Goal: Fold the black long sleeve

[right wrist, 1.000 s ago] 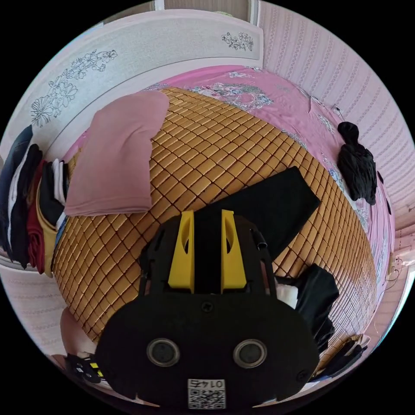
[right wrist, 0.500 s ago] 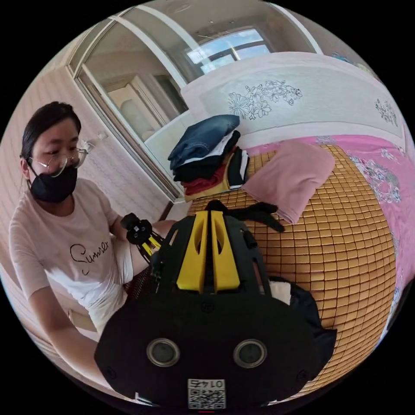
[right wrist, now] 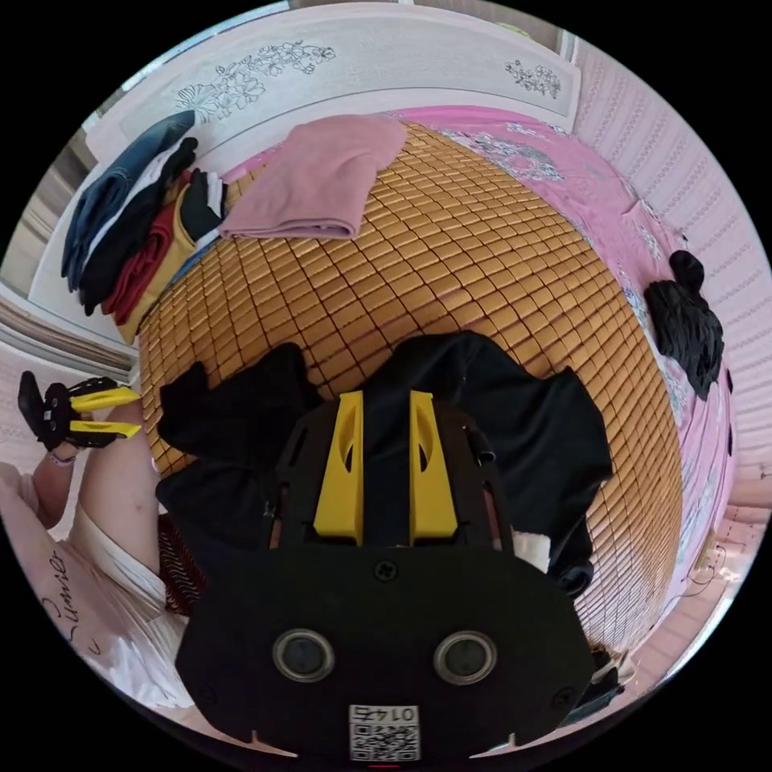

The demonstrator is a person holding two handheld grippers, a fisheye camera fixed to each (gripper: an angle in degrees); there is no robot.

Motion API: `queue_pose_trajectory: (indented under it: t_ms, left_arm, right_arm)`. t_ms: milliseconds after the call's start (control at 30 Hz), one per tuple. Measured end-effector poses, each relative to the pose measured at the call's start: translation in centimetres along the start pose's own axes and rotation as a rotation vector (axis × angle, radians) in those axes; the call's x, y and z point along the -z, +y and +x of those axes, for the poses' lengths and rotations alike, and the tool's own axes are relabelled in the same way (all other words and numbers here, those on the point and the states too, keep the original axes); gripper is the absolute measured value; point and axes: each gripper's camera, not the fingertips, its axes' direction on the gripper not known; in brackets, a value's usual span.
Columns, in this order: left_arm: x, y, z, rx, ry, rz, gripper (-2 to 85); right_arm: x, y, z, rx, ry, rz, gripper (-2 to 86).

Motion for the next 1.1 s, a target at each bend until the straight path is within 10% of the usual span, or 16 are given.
queue_pose_trajectory:
  t_ms: [633, 1100]
  left_arm:
    - [11.5, 1.1, -4.6, 0.092, -0.070, -0.054, 0.6]
    - [10.2, 3.2, -13.5, 0.452, -0.147, -0.021, 7.9]
  right_arm:
    - [-2.1, -3.1, 6.0, -0.170, -0.364, 0.267, 0.2]
    - [-4.6, -3.2, 1.6, -0.117, -0.169, 0.199, 3.4]
